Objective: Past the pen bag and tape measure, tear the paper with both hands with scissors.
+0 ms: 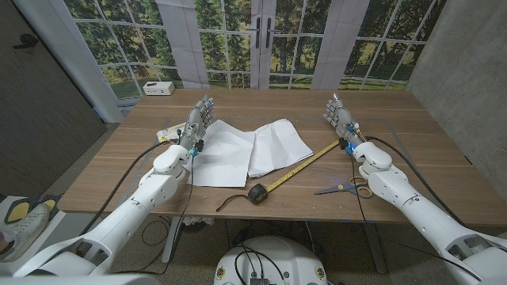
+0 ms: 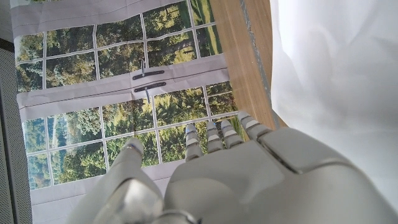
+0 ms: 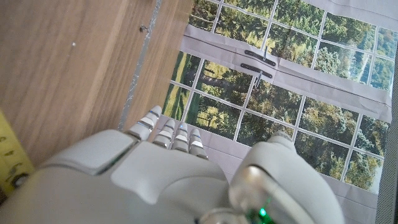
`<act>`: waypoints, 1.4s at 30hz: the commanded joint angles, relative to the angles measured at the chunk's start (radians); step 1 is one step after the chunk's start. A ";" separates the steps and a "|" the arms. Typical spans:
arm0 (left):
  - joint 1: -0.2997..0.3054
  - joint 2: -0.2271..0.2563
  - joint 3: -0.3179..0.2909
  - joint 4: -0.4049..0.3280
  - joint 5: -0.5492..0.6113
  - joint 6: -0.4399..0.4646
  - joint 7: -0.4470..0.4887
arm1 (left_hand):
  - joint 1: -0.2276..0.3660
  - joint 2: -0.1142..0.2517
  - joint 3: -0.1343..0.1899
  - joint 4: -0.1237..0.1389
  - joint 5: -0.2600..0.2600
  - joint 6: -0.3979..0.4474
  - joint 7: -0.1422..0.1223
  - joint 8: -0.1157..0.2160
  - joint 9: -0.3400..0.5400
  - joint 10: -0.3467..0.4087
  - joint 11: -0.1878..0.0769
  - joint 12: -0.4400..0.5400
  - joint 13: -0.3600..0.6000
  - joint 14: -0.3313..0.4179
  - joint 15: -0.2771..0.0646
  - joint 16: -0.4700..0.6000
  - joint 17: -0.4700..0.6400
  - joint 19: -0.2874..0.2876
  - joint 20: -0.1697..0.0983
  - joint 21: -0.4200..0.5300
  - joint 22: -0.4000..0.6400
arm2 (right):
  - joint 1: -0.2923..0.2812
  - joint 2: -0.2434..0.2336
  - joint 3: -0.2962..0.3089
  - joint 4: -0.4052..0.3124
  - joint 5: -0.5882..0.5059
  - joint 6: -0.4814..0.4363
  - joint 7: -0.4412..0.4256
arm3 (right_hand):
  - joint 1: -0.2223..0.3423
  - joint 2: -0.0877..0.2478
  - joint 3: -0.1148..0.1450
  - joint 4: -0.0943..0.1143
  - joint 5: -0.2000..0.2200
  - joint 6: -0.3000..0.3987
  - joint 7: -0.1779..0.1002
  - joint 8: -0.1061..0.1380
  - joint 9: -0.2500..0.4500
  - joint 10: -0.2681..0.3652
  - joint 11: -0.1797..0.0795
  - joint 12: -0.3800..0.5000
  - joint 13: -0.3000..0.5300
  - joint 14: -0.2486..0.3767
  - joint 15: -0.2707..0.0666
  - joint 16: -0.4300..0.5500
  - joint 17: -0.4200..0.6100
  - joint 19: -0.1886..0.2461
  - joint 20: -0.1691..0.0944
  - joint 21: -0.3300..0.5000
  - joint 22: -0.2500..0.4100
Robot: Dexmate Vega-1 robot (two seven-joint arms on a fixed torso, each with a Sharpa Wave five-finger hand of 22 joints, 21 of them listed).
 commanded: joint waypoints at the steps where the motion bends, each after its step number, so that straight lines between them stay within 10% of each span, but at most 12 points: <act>1: 0.017 0.008 0.004 -0.025 0.004 0.010 0.007 | 0.014 0.002 0.009 -0.005 0.006 -0.014 -0.011 -0.004 0.002 0.007 -0.006 0.005 0.004 0.004 -0.050 0.006 0.003 0.004 0.005 0.004 0.005 | -0.007 -0.013 -0.002 -0.013 0.000 -0.023 -0.001 | 0.012 0.005 -0.006 -0.003 0.003 -0.007 0.003 0.005 0.005 0.004 0.009 0.005 0.001 -0.004 0.001 0.006 0.002 0.009 0.001 0.008 0.005; 18: 0.032 0.013 -0.012 -0.033 -0.003 -0.013 0.008 | 0.023 0.006 0.011 -0.030 0.002 -0.181 -0.022 -0.045 0.002 0.012 -0.011 -0.011 0.006 0.002 -0.047 0.002 0.004 0.009 0.004 0.001 0.006 | -0.038 -0.071 -0.027 -0.126 -0.139 -0.019 -0.094 | 0.032 0.008 -0.002 -0.015 0.000 -0.013 -0.003 0.005 0.005 0.014 -0.006 0.009 0.001 0.007 -0.015 0.009 -0.002 0.011 0.007 0.008 0.005; 42: 0.024 0.046 0.001 -0.054 0.082 -0.027 0.045 | 0.020 0.005 0.009 -0.038 0.001 -0.201 -0.013 -0.033 0.002 0.026 -0.011 -0.012 0.006 0.014 -0.039 0.006 0.004 0.022 0.006 0.005 0.006 | -0.068 -0.197 -0.042 -0.276 -0.375 -0.036 -0.166 | 0.099 0.023 0.019 -0.053 -0.005 0.012 -0.022 0.014 0.006 0.062 -0.021 0.024 0.003 0.033 -0.047 0.015 -0.007 0.016 0.004 0.007 0.005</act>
